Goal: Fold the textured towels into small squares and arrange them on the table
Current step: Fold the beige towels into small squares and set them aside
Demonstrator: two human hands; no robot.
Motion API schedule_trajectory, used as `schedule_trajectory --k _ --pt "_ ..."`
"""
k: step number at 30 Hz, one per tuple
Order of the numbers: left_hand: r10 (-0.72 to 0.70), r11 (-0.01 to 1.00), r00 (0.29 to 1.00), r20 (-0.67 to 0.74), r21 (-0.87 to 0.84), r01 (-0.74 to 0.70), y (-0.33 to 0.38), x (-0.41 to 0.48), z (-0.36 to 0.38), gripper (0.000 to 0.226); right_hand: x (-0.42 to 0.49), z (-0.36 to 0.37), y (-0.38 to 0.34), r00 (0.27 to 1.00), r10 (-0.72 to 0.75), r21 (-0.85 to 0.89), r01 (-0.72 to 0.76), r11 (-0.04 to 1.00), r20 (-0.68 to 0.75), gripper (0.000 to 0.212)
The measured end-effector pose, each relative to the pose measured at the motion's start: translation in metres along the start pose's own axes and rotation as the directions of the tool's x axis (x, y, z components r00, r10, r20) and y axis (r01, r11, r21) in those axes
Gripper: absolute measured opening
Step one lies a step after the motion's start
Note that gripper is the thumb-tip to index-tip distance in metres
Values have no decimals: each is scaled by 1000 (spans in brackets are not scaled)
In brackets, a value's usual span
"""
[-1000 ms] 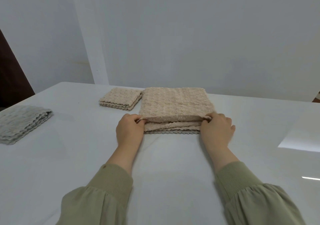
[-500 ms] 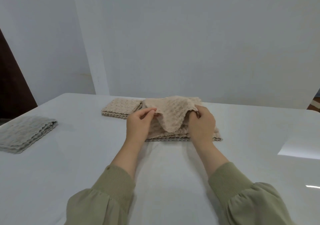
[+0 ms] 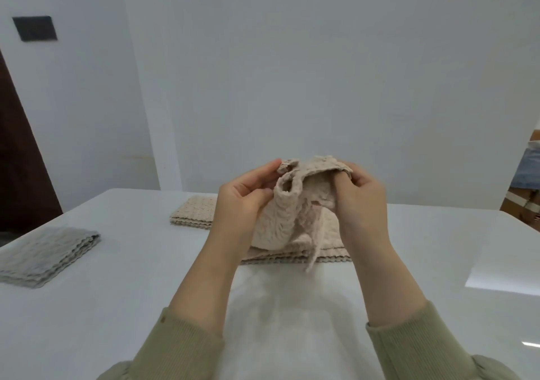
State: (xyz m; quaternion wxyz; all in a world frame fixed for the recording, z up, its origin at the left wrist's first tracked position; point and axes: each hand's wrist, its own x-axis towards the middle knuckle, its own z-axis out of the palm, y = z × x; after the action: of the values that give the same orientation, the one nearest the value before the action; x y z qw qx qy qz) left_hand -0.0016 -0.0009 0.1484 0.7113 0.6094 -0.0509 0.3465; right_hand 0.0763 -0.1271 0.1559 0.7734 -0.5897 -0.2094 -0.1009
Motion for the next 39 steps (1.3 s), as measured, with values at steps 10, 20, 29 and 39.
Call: schedule_trajectory --k 10,20,29,39 --pt "-177 924 978 -106 324 202 -58 8 -43 77 13 -12 58 995 76 -353 -47 934 69 60" --pt "-122 459 991 -53 882 104 -142 -18 -71 33 -15 -21 152 936 252 -953 186 237 246 58" --pt "-321 163 947 13 986 42 -144 -34 -79 49 -1 -69 120 991 78 -990 105 90 112 34" --pt "-136 325 990 -21 944 65 -128 -50 -72 33 -17 -69 87 968 139 -970 225 -96 211 31"
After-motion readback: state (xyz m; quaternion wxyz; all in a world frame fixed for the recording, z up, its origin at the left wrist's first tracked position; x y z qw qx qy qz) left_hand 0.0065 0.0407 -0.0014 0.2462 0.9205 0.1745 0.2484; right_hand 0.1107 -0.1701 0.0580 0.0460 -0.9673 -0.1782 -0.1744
